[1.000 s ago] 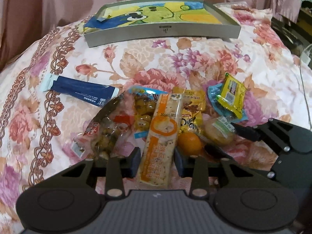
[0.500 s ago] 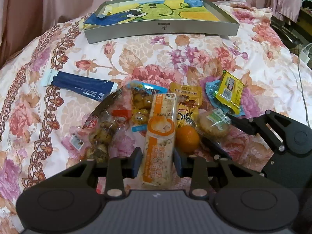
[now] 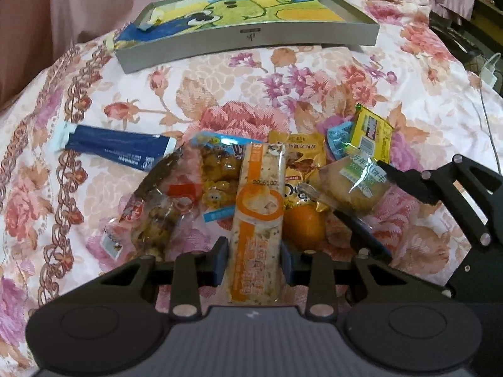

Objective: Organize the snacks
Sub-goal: 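Carry the cake bar and cookie packet into the grey tray and open both tools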

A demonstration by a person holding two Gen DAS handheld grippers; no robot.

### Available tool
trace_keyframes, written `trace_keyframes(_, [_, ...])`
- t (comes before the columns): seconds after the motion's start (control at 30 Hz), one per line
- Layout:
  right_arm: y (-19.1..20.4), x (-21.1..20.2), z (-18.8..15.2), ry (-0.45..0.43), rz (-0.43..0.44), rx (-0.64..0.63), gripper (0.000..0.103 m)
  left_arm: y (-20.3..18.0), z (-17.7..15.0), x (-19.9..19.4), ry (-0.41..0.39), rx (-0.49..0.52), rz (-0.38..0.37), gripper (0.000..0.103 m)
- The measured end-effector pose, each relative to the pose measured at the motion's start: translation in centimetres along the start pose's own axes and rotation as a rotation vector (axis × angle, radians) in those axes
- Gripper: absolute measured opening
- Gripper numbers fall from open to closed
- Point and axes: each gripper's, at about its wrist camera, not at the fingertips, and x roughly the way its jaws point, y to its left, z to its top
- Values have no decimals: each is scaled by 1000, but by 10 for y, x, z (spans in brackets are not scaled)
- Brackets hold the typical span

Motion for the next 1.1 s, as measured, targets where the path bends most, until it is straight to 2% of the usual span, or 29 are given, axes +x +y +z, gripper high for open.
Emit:
trace_keyframes(0.33, [-2, -6, 6, -71, -122, -51, 45, -13, 1, -23, -130, 113, 116, 36])
trace_keyframes(0.5, [-12, -6, 11, -113, -184, -19, 45, -17, 5, -31, -198, 162, 174, 36])
trace_keyframes(0.63, [-17, -3, 14, -143, -212, -1, 45, -27, 5, -32, -251, 264, 274, 36])
trace_keyframes(0.77, [-18, 3, 15, -152, -212, 7, 45, -33, 3, -31, -298, 324, 337, 36])
trace_keyframes(0.93, [-21, 8, 17, -171, -229, 21, 45, -30, 15, -33, -369, 277, 333, 36])
trace_keyframes(1.1, [-41, 21, 26, -232, -297, 77, 45, -20, 49, -34, -462, 188, 308, 36])
